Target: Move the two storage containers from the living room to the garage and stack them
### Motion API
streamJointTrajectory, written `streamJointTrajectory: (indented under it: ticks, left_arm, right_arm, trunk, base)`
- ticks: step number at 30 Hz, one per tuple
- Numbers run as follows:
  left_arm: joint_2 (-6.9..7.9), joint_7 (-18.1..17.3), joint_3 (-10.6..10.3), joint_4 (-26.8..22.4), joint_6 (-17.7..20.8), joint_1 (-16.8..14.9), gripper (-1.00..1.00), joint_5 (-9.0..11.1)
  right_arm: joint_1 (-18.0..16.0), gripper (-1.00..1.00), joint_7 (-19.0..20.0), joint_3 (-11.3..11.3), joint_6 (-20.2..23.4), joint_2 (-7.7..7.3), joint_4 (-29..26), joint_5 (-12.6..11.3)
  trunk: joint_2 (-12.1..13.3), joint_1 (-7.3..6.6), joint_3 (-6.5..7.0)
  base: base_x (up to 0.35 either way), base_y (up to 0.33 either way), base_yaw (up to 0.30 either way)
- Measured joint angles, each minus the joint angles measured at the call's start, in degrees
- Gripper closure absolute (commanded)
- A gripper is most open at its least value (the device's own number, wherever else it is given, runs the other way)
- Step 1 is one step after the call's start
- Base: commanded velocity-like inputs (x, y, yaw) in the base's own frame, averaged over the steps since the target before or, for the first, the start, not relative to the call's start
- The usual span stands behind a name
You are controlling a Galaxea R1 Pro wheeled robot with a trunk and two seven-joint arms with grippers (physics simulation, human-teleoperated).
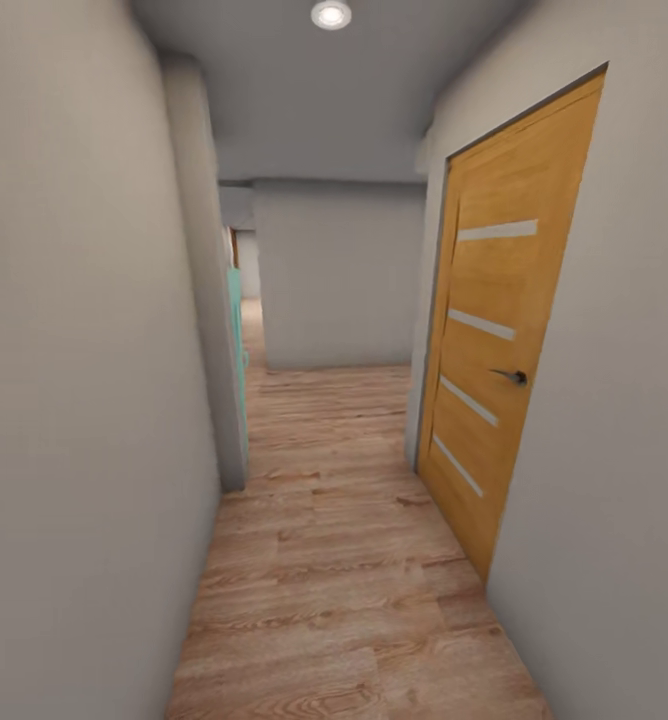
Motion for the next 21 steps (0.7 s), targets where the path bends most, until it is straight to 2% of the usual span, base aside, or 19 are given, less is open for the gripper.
streamJointTrajectory:
  ticks: [7, 21]
  left_arm:
    - [0.00, -0.01, 0.00, 0.00, 0.01, 0.00, -1.00, 0.00]
    - [0.00, -0.01, 0.03, 0.01, 0.29, -0.01, -1.00, 0.03]
  right_arm:
    - [0.00, -1.00, -0.01, 0.02, 0.00, 0.01, 0.00, -0.01]
    - [0.00, -1.00, 0.10, 0.22, -0.02, -0.12, 0.00, 0.26]
  trunk:
    - [0.00, 0.00, 0.00]
    - [0.01, -0.01, 0.00]
  base:
    - [0.225, -0.104, 0.285]
    - [0.243, -0.171, 0.016]
